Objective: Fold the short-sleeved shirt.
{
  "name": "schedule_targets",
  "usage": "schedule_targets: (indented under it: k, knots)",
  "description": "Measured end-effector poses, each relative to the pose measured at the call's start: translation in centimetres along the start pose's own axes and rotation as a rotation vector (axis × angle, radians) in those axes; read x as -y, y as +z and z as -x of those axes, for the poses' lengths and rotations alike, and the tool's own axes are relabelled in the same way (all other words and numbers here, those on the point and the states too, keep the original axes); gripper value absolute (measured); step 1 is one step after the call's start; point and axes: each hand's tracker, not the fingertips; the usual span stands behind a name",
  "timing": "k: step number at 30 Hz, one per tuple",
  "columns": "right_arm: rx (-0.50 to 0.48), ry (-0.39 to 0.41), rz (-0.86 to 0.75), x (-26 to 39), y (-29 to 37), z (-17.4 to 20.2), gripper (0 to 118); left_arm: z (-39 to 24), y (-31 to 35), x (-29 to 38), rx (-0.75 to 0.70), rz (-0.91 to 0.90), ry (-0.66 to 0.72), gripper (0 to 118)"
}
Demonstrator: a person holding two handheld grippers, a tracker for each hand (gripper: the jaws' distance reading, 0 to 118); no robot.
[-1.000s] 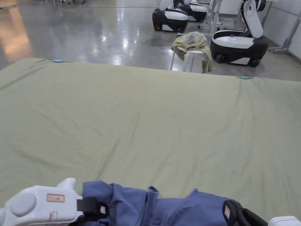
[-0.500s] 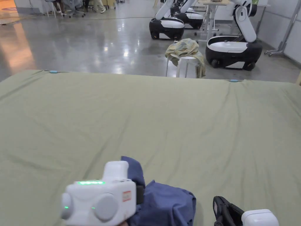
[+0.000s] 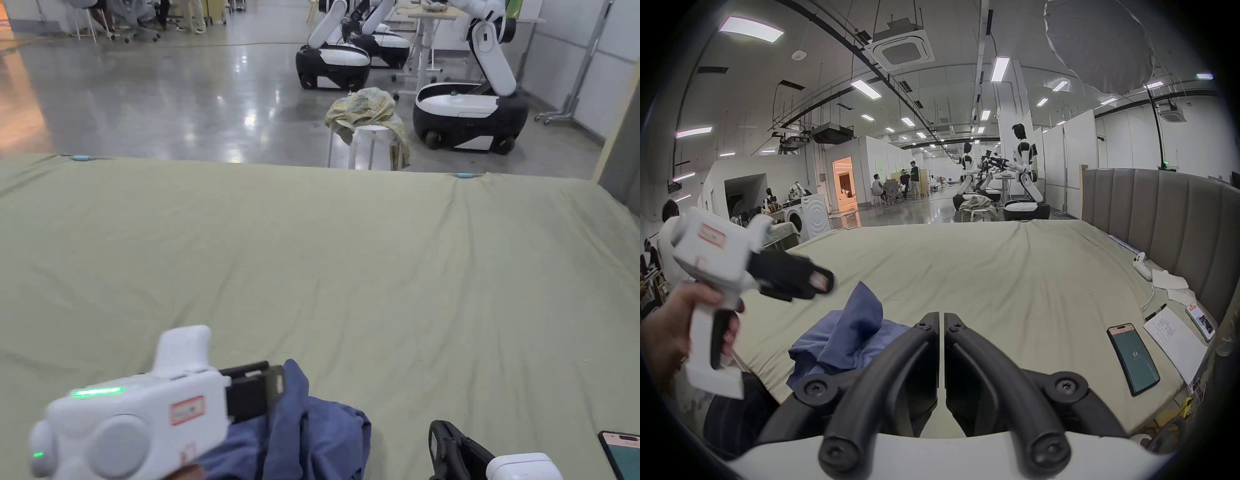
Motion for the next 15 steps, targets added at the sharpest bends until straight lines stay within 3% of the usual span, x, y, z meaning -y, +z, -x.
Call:
schedule_targets:
  k: [4,5,6,7,9,11,13,15]
  knots:
    - [0.009,-0.031,0.002,0.2,-0.1,-0.5,4,4.4,-0.1,0.1,0.085,0.036,0.191,69]
    - [0.012,-0.035,0.004,0.2,-0.1,-0.5,4,5.2,-1.2,0.8,0.127,0.075,0.237,55]
    - [0.014,-0.036,0.006,0.2,-0.1,-0.6,4,5.8,-2.2,1.6,0.14,0.098,0.288,23]
    - [0.018,-0.035,0.007,0.2,0.0,-0.7,4,5.9,-3.5,2.5,0.086,0.128,0.342,14]
    - [0.031,-0.03,0.005,0.1,0.4,-1.0,4,5.5,-5.7,4.3,-0.031,0.17,0.35,14]
    - [0.04,-0.026,0.01,0.1,0.6,-1.4,4,4.2,-7.2,5.6,0.122,0.224,0.359,14]
    - [0.058,-0.012,0.022,0.2,0.5,-1.8,4,1.6,-8.0,6.3,0.126,0.193,0.324,14]
    - [0.074,-0.011,0.035,0.3,0.3,-2.2,4,-0.3,-8.9,6.6,0.223,0.165,0.26,14]
